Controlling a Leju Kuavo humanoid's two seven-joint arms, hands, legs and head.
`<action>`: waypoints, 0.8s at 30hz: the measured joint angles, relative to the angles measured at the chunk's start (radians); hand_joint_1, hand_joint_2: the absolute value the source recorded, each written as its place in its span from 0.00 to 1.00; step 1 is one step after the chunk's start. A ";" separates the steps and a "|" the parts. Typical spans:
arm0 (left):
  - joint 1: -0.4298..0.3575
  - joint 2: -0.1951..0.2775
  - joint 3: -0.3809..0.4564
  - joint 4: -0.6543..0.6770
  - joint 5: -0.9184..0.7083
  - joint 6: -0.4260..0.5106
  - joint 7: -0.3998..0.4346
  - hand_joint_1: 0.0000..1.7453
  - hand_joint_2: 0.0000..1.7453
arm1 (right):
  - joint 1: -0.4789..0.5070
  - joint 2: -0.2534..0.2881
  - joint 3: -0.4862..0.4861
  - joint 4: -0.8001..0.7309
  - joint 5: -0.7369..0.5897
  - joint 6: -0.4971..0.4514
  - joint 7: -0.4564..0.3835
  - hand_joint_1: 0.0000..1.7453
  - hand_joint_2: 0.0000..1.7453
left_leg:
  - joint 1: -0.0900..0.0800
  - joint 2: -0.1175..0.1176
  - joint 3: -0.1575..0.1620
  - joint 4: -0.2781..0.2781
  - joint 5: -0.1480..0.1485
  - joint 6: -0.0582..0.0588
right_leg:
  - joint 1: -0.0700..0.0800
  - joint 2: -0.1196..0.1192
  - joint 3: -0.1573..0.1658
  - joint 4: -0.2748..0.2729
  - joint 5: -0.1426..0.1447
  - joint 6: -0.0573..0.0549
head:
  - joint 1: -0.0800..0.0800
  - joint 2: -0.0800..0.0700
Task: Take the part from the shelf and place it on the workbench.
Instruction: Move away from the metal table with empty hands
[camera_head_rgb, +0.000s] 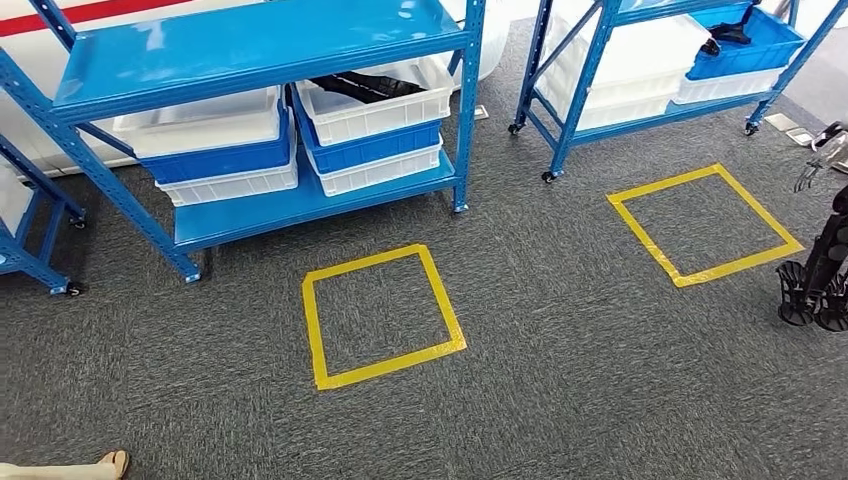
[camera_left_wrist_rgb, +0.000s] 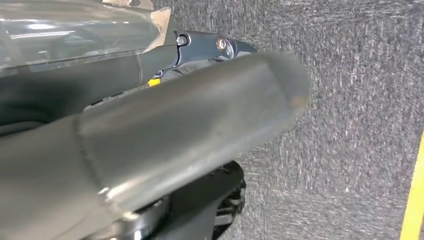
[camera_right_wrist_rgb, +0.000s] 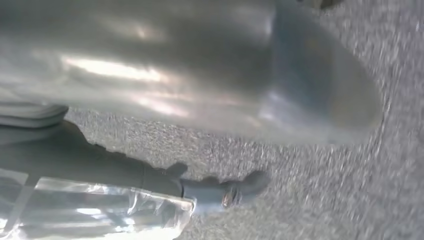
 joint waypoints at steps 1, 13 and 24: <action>0.001 -0.001 0.000 0.000 0.000 0.000 0.000 0.00 0.00 | -0.001 0.001 0.000 0.000 0.000 0.000 0.000 0.00 0.00 | 0.003 -0.009 0.005 -0.008 0.005 0.003 | 0.000 0.000 0.000 0.003 -0.004 0.004 | 0.000 0.000; 0.003 -0.005 0.000 0.003 0.000 0.001 0.000 0.00 0.00 | 0.002 -0.008 0.002 0.001 0.025 -0.004 0.015 0.00 0.00 | 0.021 -0.138 0.016 -0.006 0.003 -0.016 | -0.033 0.137 -0.039 0.026 0.013 0.049 | 0.014 0.000; 0.007 -0.006 0.001 0.005 0.001 0.008 -0.013 0.00 0.00 | 0.002 -0.009 -0.028 0.001 -0.044 0.015 -0.046 0.00 1.00 | 0.029 -0.052 -0.139 0.277 -0.105 -0.048 | -0.022 0.092 -0.022 0.016 0.015 -0.005 | 0.003 0.000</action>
